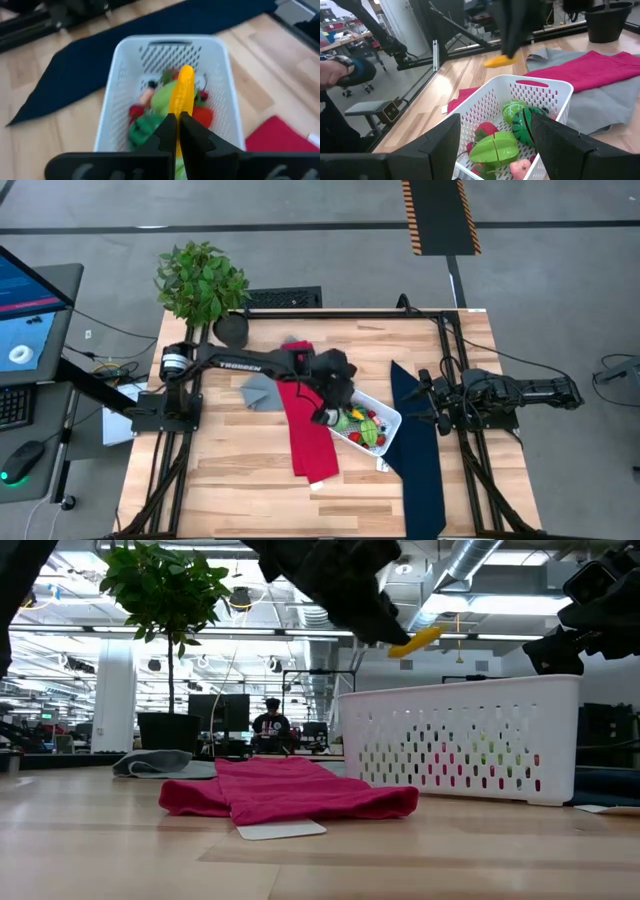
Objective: Pick and placing Produce into tupperware
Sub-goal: Put the corn into the white bin
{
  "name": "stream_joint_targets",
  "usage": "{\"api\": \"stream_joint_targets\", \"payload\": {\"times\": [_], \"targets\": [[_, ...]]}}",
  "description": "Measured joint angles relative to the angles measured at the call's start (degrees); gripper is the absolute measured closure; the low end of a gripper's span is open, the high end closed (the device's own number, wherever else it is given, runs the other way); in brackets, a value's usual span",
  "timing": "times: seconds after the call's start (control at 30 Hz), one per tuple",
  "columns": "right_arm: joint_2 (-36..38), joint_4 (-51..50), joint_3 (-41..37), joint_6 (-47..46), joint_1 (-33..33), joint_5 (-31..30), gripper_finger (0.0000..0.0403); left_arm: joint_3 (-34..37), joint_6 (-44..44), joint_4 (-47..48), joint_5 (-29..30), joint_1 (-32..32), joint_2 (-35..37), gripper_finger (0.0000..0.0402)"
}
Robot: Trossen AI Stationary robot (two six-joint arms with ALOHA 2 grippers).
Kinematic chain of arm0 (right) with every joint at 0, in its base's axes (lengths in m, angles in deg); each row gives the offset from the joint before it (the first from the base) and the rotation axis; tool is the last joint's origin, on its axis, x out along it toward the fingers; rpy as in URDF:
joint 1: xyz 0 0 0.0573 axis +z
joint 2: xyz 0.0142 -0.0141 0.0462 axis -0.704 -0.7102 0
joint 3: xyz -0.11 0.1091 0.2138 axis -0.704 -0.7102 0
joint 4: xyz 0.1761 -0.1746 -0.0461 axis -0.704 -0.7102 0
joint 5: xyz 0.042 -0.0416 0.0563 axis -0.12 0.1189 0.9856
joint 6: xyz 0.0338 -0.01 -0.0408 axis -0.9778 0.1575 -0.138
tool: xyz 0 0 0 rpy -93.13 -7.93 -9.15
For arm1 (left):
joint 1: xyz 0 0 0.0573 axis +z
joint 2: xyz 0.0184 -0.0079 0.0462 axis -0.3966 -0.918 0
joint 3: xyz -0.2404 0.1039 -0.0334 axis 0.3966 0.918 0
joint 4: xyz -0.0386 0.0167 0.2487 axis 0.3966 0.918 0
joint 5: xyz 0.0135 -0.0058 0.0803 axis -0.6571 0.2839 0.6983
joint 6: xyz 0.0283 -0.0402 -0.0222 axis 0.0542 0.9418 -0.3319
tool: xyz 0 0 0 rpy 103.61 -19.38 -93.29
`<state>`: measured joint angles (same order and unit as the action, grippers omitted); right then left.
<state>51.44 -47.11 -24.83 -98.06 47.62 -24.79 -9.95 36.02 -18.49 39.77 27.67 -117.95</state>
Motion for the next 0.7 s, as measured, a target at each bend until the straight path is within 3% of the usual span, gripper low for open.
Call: {"api": "stream_joint_targets", "payload": {"times": [0.2, 0.4, 0.57, 0.7], "targets": [[0.0, 0.0, 0.0, 0.0, 0.0, 0.0, 0.0138, 1.1, 4.1, -5.3, 7.1, -3.9, -1.6, 0.0401], [-0.1, 0.1, 0.0, 0.0, 0.0, 0.0, 0.0138, 0.8, 6.8, -4.9, 3.9, -3.5, -5.4, 0.0401], [-0.1, 0.1, 0.0, 0.0, 0.0, 0.0, 0.0138, 0.4, 9.4, -4.7, 4.9, -3.2, -5.8, 0.0399], [-0.1, 0.2, 0.0, 0.0, 0.0, 0.0, 0.0138, 0.4, 10.5, -3.9, 6.3, -3.0, -5.8, 0.0365]]}}
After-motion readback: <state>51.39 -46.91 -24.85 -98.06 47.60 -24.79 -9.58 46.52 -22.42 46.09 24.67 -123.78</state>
